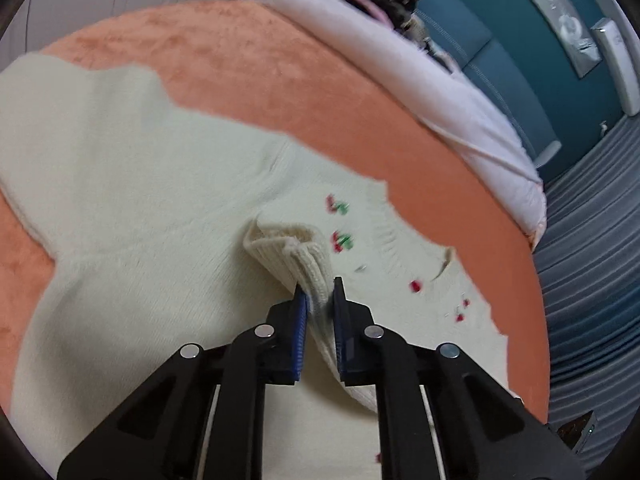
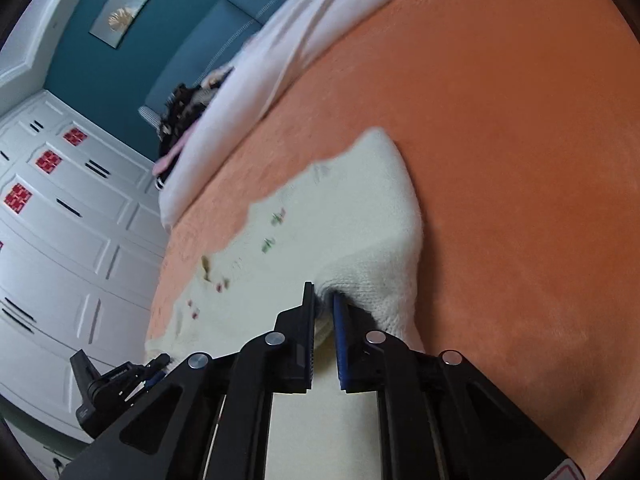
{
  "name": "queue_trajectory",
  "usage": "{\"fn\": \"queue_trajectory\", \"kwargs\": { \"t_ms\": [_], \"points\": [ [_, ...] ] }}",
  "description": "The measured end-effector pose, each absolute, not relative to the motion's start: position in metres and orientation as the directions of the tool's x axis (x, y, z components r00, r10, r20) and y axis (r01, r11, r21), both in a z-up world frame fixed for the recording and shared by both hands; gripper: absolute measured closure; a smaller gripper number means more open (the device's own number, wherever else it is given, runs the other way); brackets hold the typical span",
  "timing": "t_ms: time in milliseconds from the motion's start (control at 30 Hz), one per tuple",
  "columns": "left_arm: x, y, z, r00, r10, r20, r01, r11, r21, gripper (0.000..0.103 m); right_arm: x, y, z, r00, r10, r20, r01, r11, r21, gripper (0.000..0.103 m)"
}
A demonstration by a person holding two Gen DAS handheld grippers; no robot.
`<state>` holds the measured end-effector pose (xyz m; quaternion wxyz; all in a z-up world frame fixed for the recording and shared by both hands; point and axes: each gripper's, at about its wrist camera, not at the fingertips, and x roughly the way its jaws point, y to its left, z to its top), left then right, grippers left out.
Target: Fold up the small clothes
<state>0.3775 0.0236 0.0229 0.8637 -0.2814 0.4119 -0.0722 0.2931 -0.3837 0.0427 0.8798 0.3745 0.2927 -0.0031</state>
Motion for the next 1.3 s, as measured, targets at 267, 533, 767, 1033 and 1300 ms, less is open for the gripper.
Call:
{"fn": "queue_trajectory", "kwargs": {
  "t_ms": [267, 533, 767, 1033, 1300],
  "points": [
    [0.371, 0.025, -0.02, 0.594, -0.306, -0.744, -0.119, 0.881, -0.457, 0.092, 0.276, -0.39, -0.016, 0.741, 0.187, -0.645, 0.315, 0.751, 0.58, 0.097],
    [0.353, 0.04, -0.045, 0.675, -0.361, -0.643, -0.086, 0.828, -0.554, 0.089, 0.296, -0.328, 0.055, 0.764, 0.178, -0.62, 0.178, 0.865, 0.469, 0.086],
    [0.351, 0.042, -0.049, 0.688, -0.369, -0.625, -0.071, 0.823, -0.563, 0.089, 0.426, -0.19, 0.024, 0.594, 0.336, -0.731, -0.105, 0.933, 0.344, 0.087],
    [0.349, 0.048, -0.054, 0.7, -0.399, -0.592, -0.052, 0.799, -0.599, 0.088, 0.407, -0.383, 0.011, 0.68, 0.158, -0.716, 0.294, 0.836, 0.464, 0.103],
    [0.349, 0.048, -0.054, 0.7, -0.4, -0.591, -0.053, 0.798, -0.601, 0.088, 0.354, -0.408, 0.048, 0.717, -0.015, -0.697, 0.316, 0.898, 0.305, 0.067]
  ]
}}
